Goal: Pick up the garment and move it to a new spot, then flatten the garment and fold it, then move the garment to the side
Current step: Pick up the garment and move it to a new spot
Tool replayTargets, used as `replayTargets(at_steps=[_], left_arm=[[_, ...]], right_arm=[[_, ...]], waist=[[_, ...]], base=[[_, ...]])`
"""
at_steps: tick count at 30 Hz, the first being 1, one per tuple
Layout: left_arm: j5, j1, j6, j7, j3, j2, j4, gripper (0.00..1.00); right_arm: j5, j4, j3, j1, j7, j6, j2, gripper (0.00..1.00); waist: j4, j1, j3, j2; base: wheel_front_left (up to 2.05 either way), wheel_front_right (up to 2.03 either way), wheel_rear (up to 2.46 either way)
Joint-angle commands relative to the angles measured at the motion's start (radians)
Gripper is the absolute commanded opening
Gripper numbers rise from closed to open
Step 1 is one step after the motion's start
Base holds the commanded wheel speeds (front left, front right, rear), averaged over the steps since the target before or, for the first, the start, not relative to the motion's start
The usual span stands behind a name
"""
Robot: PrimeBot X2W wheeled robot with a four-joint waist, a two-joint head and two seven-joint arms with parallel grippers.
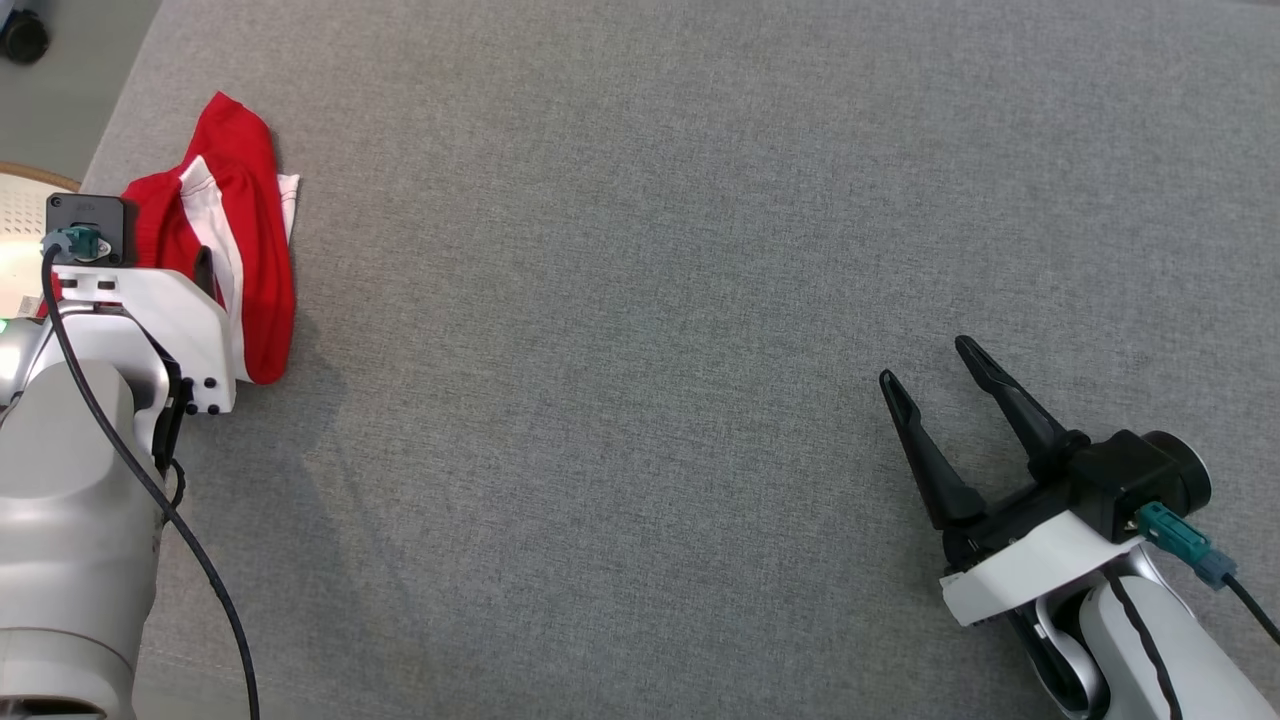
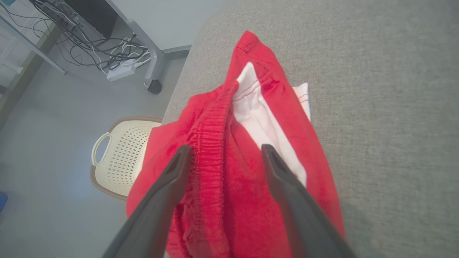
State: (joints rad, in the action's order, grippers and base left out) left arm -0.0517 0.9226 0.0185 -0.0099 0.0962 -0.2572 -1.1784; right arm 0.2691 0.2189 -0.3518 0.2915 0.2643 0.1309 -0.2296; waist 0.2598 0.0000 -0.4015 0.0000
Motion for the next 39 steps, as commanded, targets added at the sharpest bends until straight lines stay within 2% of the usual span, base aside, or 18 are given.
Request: replayTargets(at_steps=[1, 6, 7, 8, 9, 15, 26, 30, 35, 36, 39], left_arm=[[0.004, 0.019, -0.011, 0.005, 0.003, -0.006, -0.015, 1.0], [-0.007, 0.041, -0.018, 0.03, 0.007, -0.009, -0.049, 1.0], [-0.011, 0.043, -0.017, 0.038, 0.006, -0.008, -0.056, 0.8], [-0.014, 0.047, -0.017, 0.043, 0.003, -0.009, -0.06, 0.35], [-0.02, 0.052, -0.02, 0.046, 0.002, -0.01, -0.063, 0.0], [-0.034, 0.057, -0.026, 0.053, 0.001, -0.007, -0.076, 0.0], [-0.059, 0.067, -0.032, -0.068, 0.002, -0.001, -0.058, 0.0], [-0.08, 0.06, -0.012, -0.138, -0.008, 0.011, -0.038, 0.0], [-0.121, 0.051, 0.037, -0.21, -0.026, 0.03, 0.002, 0.0], [-0.135, 0.048, 0.06, -0.229, -0.026, 0.043, 0.033, 0.0], [-0.145, 0.042, 0.083, -0.247, -0.014, 0.06, 0.099, 0.0]], right_arm=[[-0.001, 0.002, 0.0, 0.011, 0.001, 0.0, -0.008, 1.0], [0.0, 0.003, -0.002, 0.018, 0.001, 0.0, -0.012, 1.0], [0.001, 0.004, -0.002, 0.02, 0.001, 0.0, -0.012, 1.0], [0.001, 0.004, -0.002, 0.021, 0.001, 0.0, -0.012, 1.0], [0.001, 0.004, -0.001, 0.022, 0.001, 0.0, -0.012, 1.0], [0.002, 0.007, 0.001, 0.021, 0.001, 0.0, -0.005, 1.0], [0.004, 0.02, 0.0, 0.003, 0.001, 0.0, 0.02, 1.0], [0.006, 0.029, 0.002, -0.01, 0.001, 0.0, 0.033, 1.0], [0.004, 0.033, 0.02, -0.029, 0.001, 0.0, 0.053, 1.0], [0.002, 0.034, 0.032, -0.041, 0.001, 0.0, 0.061, 1.0], [-0.003, 0.033, 0.055, -0.057, 0.001, 0.0, 0.071, 1.0]], waist=[[-0.003, 0.0, -0.007, 0.0], [-0.009, 0.0, -0.019, 0.0], [-0.011, 0.0, -0.021, 0.0], [-0.012, 0.0, -0.022, 0.0], [-0.013, 0.0, -0.023, 0.0], [-0.017, 0.0, -0.018, 0.0], [-0.016, 0.0, 0.058, 0.0], [-0.023, 0.0, 0.099, 0.0], [-0.046, 0.0, 0.162, 0.0], [-0.061, 0.0, 0.191, 0.0], [-0.087, 0.0, 0.233, 0.0]], base=[[0.0, 0.0, 0.0], [0.0, 0.0, 0.0], [0.0, 0.0, 0.0], [0.0, 0.0, 0.0], [0.0, 0.0, 0.0], [0.0, 0.0, 0.0], [0.0, 0.0, 0.0], [0.0, 0.0, 0.0], [0.0, 0.0, 0.0], [0.0, 0.0, 0.0], [0.0, 0.0, 0.0]])
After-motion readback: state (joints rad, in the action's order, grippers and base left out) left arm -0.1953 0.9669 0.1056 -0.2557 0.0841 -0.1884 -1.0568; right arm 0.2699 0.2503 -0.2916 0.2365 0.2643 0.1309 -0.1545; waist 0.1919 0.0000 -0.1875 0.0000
